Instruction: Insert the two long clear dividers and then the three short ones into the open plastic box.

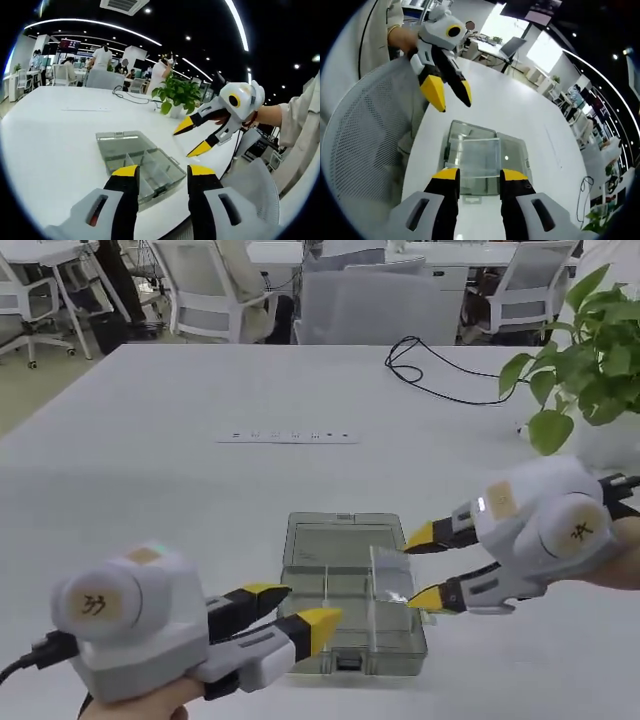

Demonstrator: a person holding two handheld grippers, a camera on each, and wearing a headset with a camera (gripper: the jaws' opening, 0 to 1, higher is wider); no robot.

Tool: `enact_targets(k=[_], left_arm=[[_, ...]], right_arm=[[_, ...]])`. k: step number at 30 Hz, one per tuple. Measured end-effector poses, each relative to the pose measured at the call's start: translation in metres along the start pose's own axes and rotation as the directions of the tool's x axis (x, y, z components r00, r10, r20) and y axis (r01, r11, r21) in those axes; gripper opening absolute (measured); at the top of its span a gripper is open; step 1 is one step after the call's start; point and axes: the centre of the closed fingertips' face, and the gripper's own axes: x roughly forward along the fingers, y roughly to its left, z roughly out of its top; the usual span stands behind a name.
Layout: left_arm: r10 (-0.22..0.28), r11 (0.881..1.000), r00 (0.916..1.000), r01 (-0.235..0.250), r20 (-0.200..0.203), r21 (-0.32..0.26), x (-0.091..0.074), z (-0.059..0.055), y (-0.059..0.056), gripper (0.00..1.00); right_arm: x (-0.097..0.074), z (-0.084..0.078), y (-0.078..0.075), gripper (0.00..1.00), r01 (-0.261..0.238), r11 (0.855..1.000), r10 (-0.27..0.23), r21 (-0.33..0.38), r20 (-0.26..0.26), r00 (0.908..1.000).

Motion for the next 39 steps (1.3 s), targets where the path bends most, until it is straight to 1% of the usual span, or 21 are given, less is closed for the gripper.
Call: enact_targets(k=[2,3,7,9,16,18,20,23,25,27,28,29,32,34,39], left_arm=[[-0.008,1.000,0.9999,0.008,0.007,-0.029,0.001,0.000,-0.002,0.33],[-0.012,0.999,0.9999,0.012,0.011,-0.043,0.001,0.000,-0.003,0.33],[-0.034,0.991,0.9986,0.039,0.040,-0.129,0.001,0.002,-0.006,0.25],[-0.041,0.987,0.9980,0.048,0.047,-0.152,0.001,0.002,-0.007,0.22],[-0.060,0.979,0.9965,0.070,0.058,-0.192,0.000,0.001,-0.010,0.13],[-0.065,0.975,0.9956,0.078,0.067,-0.209,-0.001,0.002,-0.011,0.11],[-0.074,0.970,0.9944,0.089,0.075,-0.226,-0.001,0.003,-0.012,0.06],[-0.080,0.969,0.9937,0.096,0.078,-0.227,-0.001,0.003,-0.014,0.00],[-0.080,0.966,0.9938,0.097,0.077,-0.242,0.000,0.003,-0.014,0.00],[-0.075,0.964,0.9949,0.090,0.068,-0.250,0.000,0.003,-0.011,0.00],[-0.071,0.962,0.9953,0.086,0.066,-0.260,0.001,0.003,-0.010,0.00],[-0.068,0.956,0.9957,0.083,0.064,-0.280,0.002,0.003,-0.009,0.00],[-0.068,0.950,0.9963,0.080,0.052,-0.301,0.004,0.004,-0.008,0.00],[-0.067,0.953,0.9968,0.077,0.043,-0.293,0.004,0.006,-0.008,0.00],[-0.065,0.953,0.9973,0.072,0.034,-0.294,0.007,0.010,-0.005,0.00]], right_arm=[[0.003,0.012,0.003,0.32,-0.001,1.000,0.002,-0.017,0.024,0.9997],[0.004,0.015,0.004,0.32,-0.001,1.000,0.002,-0.020,0.030,0.9995],[0.009,0.030,0.009,0.32,-0.006,0.999,0.008,-0.040,0.062,0.9980],[0.010,0.037,0.012,0.32,-0.007,0.999,0.011,-0.047,0.076,0.9970],[0.014,0.053,0.016,0.32,-0.005,0.998,0.012,-0.063,0.112,0.9937],[0.015,0.056,0.017,0.32,-0.002,0.997,0.011,-0.072,0.116,0.9932],[0.016,0.057,0.017,0.32,0.000,0.997,0.009,-0.071,0.117,0.9931],[0.018,0.058,0.016,0.32,0.006,0.998,0.002,-0.068,0.117,0.9931],[0.019,0.058,0.015,0.32,0.010,0.997,-0.002,-0.072,0.116,0.9932],[0.021,0.057,0.015,0.32,0.014,0.997,-0.006,-0.076,0.113,0.9936],[0.021,0.057,0.014,0.32,0.017,0.997,-0.009,-0.073,0.112,0.9937],[0.022,0.057,0.013,0.32,0.022,0.997,-0.014,-0.073,0.111,0.9937],[0.023,0.056,0.011,0.32,0.037,0.996,-0.028,-0.076,0.109,0.9936],[0.023,0.056,0.010,0.32,0.046,0.997,-0.039,-0.066,0.110,0.9932],[0.021,0.057,0.004,0.33,0.079,0.995,-0.072,-0.060,0.113,0.9910]])
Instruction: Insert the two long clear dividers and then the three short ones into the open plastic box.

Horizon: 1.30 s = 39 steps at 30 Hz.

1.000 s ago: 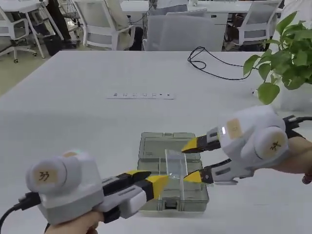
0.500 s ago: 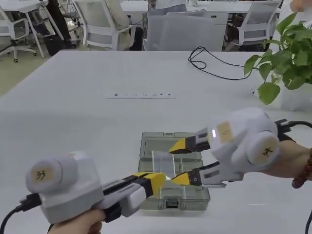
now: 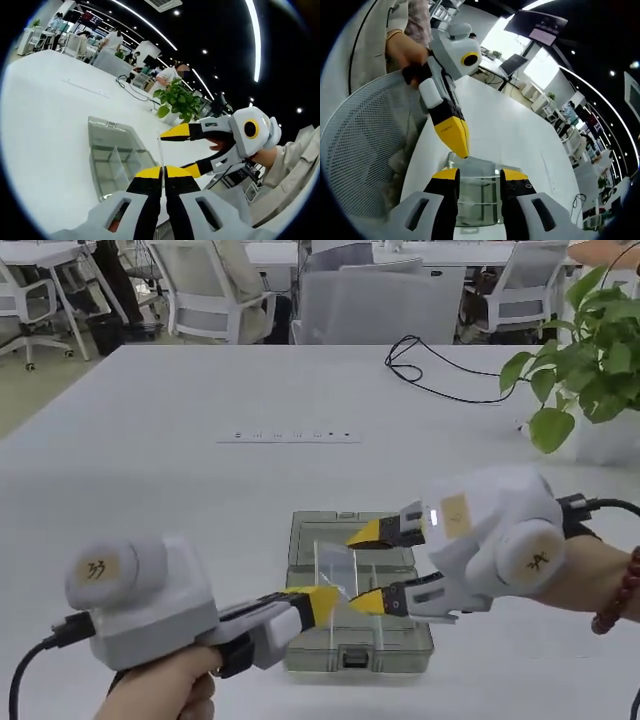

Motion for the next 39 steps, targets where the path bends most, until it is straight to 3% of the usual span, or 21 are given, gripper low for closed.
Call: enact_targets(k=[7,11,14,16,20,21,22,24,25,26,28,29,31,32,33,34,35,37,38,39], left_arm=[[-0.007,0.998,0.9998,0.008,-0.018,0.060,0.002,0.005,-0.003,0.00],[0.040,0.979,0.9960,-0.023,-0.079,0.204,0.002,-0.001,0.006,0.00],[0.053,0.955,0.9922,-0.017,-0.113,0.298,0.001,-0.006,0.008,0.00],[0.072,0.924,0.9871,-0.012,-0.143,0.383,0.000,-0.010,0.012,0.00],[0.070,0.887,0.9836,0.014,-0.166,0.462,-0.001,-0.013,0.012,0.00],[0.076,0.863,0.9807,0.025,-0.180,0.505,-0.001,-0.014,0.013,0.00],[0.083,0.846,0.9796,0.028,-0.183,0.532,-0.001,-0.015,0.014,0.00],[0.085,0.822,0.9759,0.045,-0.201,0.568,-0.002,-0.017,0.013,0.00],[0.071,0.837,0.9773,0.050,-0.199,0.545,-0.002,-0.017,0.012,0.00],[0.055,0.840,0.9784,0.063,-0.199,0.538,-0.001,-0.017,0.010,0.00],[0.038,0.826,0.9776,0.085,-0.207,0.557,-0.002,-0.017,0.008,0.00],[0.029,0.806,0.9756,0.106,-0.218,0.582,-0.003,-0.018,0.007,0.00],[0.003,0.808,0.9759,0.126,-0.218,0.575,-0.003,-0.018,0.004,0.00],[-0.004,0.802,0.9754,0.135,-0.220,0.582,-0.003,-0.018,0.003,0.00],[-0.003,0.789,0.9742,0.141,-0.226,0.598,-0.004,-0.018,0.003,0.00],[0.001,0.767,0.9700,0.155,-0.243,0.623,-0.005,-0.020,0.004,0.00],[-0.002,0.764,0.9686,0.162,-0.249,0.625,-0.005,-0.021,0.003,0.00],[-0.021,0.747,0.9639,0.191,-0.265,0.637,-0.005,-0.022,0.000,0.00],[-0.022,0.724,0.9592,0.210,-0.282,0.657,-0.006,-0.024,-0.001,0.00],[-0.025,0.716,0.9560,0.221,-0.292,0.662,-0.006,-0.026,-0.002,0.00]], right_arm=[[-0.003,0.001,-0.007,0.35,0.035,0.999,-0.035,0.008,0.018,0.9992],[-0.004,0.003,-0.007,0.35,0.024,0.999,-0.026,0.049,0.035,0.9991],[-0.005,0.005,-0.006,0.34,0.007,0.996,-0.012,0.093,0.055,0.9984],[-0.006,0.006,-0.005,0.34,-0.003,0.994,-0.005,0.112,0.067,0.9978],[-0.007,0.009,-0.001,0.32,-0.036,0.988,0.023,0.147,0.090,0.9957],[-0.007,0.009,-0.001,0.32,-0.038,0.988,0.024,0.152,0.092,0.9954],[-0.007,0.010,0.000,0.32,-0.040,0.987,0.026,0.154,0.094,0.9952],[-0.006,0.010,0.002,0.31,-0.058,0.984,0.041,0.166,0.102,0.9940],[-0.007,0.011,0.003,0.30,-0.063,0.984,0.045,0.169,0.108,0.9931],[-0.006,0.011,0.004,0.29,-0.069,0.983,0.051,0.171,0.110,0.9926],[-0.007,0.012,0.005,0.29,-0.082,0.980,0.062,0.182,0.116,0.9913],[-0.007,0.013,0.008,0.28,-0.102,0.976,0.079,0.192,0.125,0.9891],[-0.007,0.013,0.009,0.28,-0.112,0.975,0.089,0.194,0.126,0.9880],[-0.007,0.012,0.010,0.27,-0.118,0.974,0.094,0.195,0.124,0.9877],[-0.007,0.012,0.011,0.27,-0.123,0.973,0.099,0.196,0.124,0.9873],[-0.007,0.012,0.014,0.27,-0.140,0.970,0.117,0.198,0.127,0.9850],[-0.008,0.012,0.015,0.27,-0.143,0.969,0.119,0.202,0.128,0.9846],[-0.008,0.011,0.018,0.26,-0.161,0.966,0.136,0.203,0.131,0.9820],[-0.008,0.011,0.019,0.26,-0.168,0.965,0.144,0.201,0.131,0.9809],[-0.008,0.011,0.021,0.26,-0.176,0.964,0.152,0.200,0.131,0.9797]])
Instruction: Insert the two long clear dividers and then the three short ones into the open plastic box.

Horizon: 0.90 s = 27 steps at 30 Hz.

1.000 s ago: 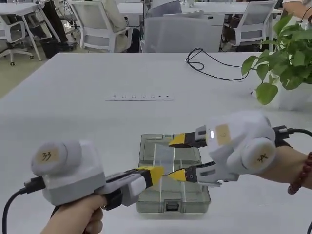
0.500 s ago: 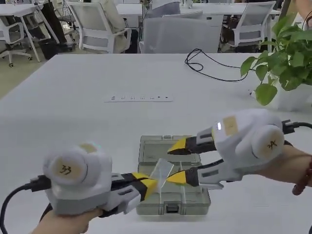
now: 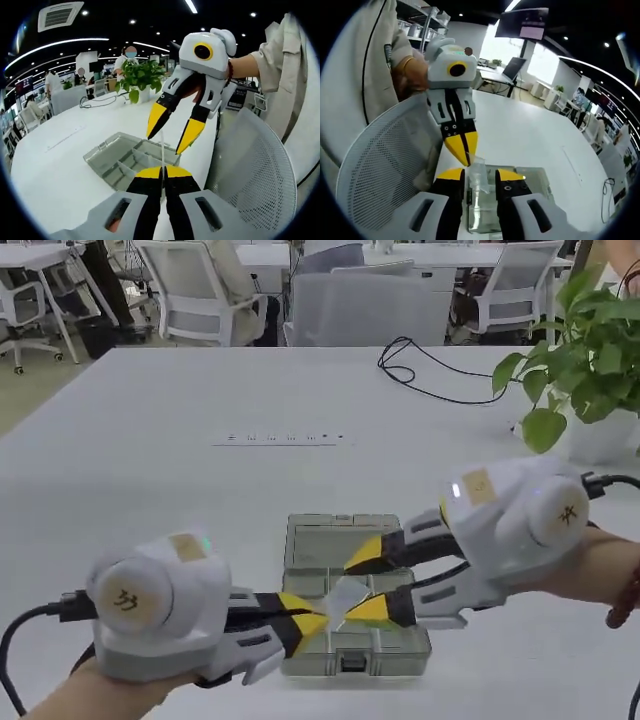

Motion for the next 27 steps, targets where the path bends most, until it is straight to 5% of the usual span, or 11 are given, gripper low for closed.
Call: enact_targets(k=[16,27], left_arm=[[-0.094,0.987,0.9952,0.097,-0.029,0.130,-0.002,-0.002,-0.017,0.00],[-0.142,0.973,0.9893,0.146,-0.035,0.178,-0.001,0.001,-0.024,0.00]], right_arm=[[0.001,-0.005,0.025,0.17,-0.133,0.991,0.134,0.011,-0.007,0.9910],[-0.001,-0.008,0.031,0.06,-0.168,0.986,0.168,0.023,0.002,0.9858]])
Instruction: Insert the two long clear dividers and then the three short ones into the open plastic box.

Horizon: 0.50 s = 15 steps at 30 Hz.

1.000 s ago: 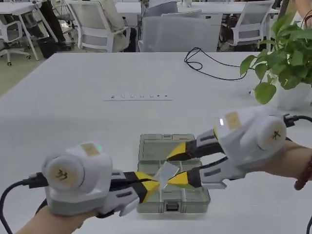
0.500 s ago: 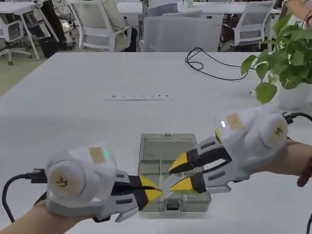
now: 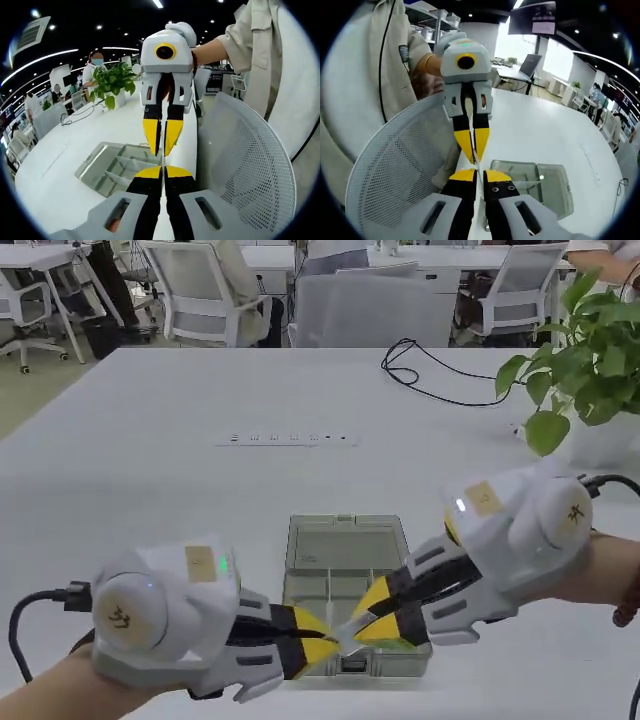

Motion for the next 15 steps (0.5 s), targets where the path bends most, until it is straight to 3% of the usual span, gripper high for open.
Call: enact_targets(k=[8,15], left_arm=[[0.019,1.000,0.9998,-0.019,0.000,-0.015,0.000,-0.002,0.005,0.00],[0.092,0.994,0.9957,-0.092,-0.005,-0.054,0.000,-0.008,0.013,0.02]], right_arm=[[0.001,-0.001,0.003,0.03,-0.007,1.000,0.007,-0.024,-0.009,0.9999],[0.001,-0.001,-0.004,0.02,0.022,1.000,-0.022,-0.010,-0.012,0.9997]])
